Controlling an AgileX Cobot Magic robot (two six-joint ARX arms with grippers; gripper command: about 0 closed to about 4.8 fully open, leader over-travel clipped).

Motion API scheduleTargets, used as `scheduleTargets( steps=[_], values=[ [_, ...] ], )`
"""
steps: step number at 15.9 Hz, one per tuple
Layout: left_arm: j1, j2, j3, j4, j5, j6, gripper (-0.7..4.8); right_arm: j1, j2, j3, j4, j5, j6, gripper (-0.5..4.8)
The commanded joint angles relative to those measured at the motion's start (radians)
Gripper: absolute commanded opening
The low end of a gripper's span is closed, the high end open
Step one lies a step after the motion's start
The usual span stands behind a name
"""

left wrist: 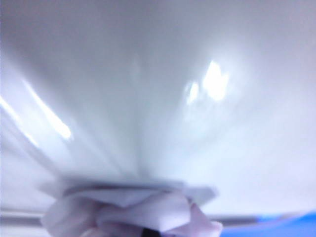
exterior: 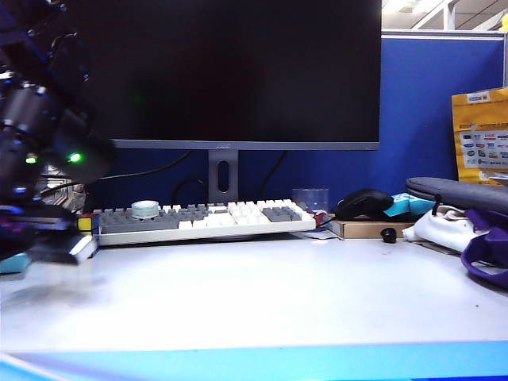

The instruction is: Use the wet wipes on the table to wipe the cherry juice off the table, then put the wipes back on the table.

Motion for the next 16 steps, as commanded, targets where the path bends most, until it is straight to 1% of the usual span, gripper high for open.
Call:
scheduleTargets(
  steps=[1, 4, 7, 8, 10, 11, 13, 15, 16],
  values=[
    [0.0, 0.008, 0.098, 0.18, 0.078, -0.022, -0.05, 0.0, 0.0, 0.0, 0.002, 0.0, -0.002, 0.0],
    [-0.03, 0.009, 0.185, 0.195, 0.082, -0.024, -0.05, 0.0, 0.0, 0.0, 0.002, 0.0, -0.002, 0.0],
    [-0.095, 0.018, 0.196, 0.247, 0.061, -0.024, -0.05, 0.0, 0.0, 0.0, 0.002, 0.0, -0.002, 0.0],
    [-0.113, 0.026, 0.195, 0.243, 0.064, -0.023, -0.05, -0.001, 0.0, 0.0, 0.002, 0.0, -0.002, 0.0],
    [-0.13, 0.049, 0.194, 0.211, 0.068, -0.016, -0.05, -0.001, 0.0, 0.0, 0.002, 0.0, -0.002, 0.0],
    [-0.13, 0.06, 0.193, 0.189, 0.084, 0.004, -0.05, 0.0, 0.0, 0.0, 0.002, 0.0, -0.002, 0.0],
    [-0.127, 0.072, 0.193, 0.106, 0.086, 0.055, -0.05, -0.001, 0.0, 0.0, 0.002, 0.0, -0.002, 0.0],
    [-0.127, 0.072, 0.193, 0.008, 0.085, 0.088, -0.05, -0.001, 0.0, 0.0, 0.002, 0.0, -0.002, 0.0],
    [-0.127, 0.072, 0.193, -0.007, 0.072, 0.091, -0.05, -0.001, 0.0, 0.0, 0.002, 0.0, -0.002, 0.0]
  ],
)
